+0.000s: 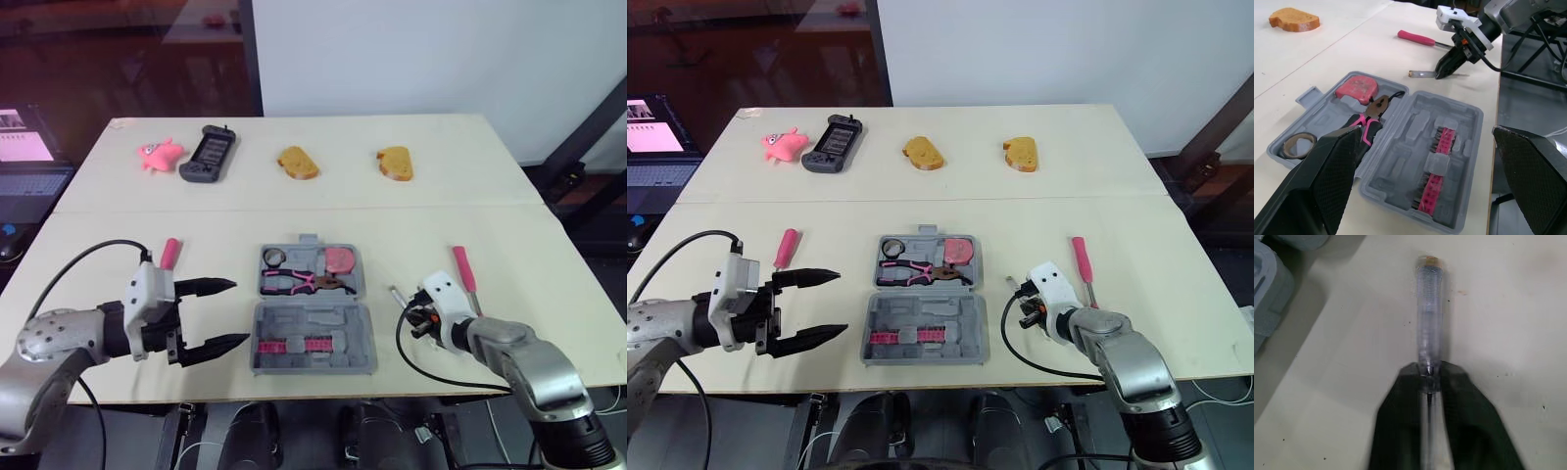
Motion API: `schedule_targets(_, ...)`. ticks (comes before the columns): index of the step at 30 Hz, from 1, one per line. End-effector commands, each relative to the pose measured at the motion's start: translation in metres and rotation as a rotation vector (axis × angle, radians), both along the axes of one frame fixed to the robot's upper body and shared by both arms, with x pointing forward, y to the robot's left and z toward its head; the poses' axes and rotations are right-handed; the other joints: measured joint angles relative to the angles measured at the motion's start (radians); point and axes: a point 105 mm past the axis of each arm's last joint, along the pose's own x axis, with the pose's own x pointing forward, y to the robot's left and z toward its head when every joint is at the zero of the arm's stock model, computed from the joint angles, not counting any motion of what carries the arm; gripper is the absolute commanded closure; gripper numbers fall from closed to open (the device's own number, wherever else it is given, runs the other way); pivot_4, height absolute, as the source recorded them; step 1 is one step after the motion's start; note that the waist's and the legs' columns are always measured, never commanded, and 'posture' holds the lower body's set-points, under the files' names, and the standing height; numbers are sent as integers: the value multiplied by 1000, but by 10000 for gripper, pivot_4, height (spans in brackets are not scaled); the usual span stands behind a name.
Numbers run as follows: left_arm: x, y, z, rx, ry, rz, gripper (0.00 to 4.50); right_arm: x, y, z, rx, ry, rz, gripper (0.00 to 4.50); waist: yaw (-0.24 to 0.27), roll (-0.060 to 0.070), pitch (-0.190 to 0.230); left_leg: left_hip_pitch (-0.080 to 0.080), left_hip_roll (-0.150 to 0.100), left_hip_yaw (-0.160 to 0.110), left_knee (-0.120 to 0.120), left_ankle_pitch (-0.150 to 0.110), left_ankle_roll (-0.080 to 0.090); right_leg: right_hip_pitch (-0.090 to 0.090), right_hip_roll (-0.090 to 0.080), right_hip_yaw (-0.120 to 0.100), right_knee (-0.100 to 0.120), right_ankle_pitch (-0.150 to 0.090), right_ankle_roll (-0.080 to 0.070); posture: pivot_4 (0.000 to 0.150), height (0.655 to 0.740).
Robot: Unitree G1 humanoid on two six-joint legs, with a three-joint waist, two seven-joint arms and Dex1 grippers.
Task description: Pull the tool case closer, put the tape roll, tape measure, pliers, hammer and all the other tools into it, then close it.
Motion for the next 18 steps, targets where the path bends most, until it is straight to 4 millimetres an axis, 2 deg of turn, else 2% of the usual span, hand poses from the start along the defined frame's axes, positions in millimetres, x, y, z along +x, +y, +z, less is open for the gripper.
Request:
schedule_targets(1,0,-1,4,3,-29,-10,0,-1,4,2,19,0,4,44736,0,0,0,0,0,0,0,0,0,0,0,0,0,0,0,1500,7188)
schedule_targets(5,2,1,4,5,-32,-1,0,2,5,8,19,-17,14,44736,0,0,0,0,0,0,0,0,0,0,0,0,0,0,0,1500,7188)
schedule_targets(9,2,6,4,8,-32,12,0,11,7,31,17,-53,50,44736,-2,0,0,0,0,0,0,0,0,0,0,0,0,0,0,1500,7188)
schedule_targets(14,3,16,2,25,-34,43,0,28,23,79,-73,-114,244,44736,-3,1,1,0,0,1,0,0,0,-1,0,0,0,0,0,1500,7188)
schedule_targets(18,3,27,1,39,-41,77,0,34,57,116,-125,-162,465,44736,-6,1,1,0,1,0,-1,0,0,-2,1,0,0,0,0,1500,7188)
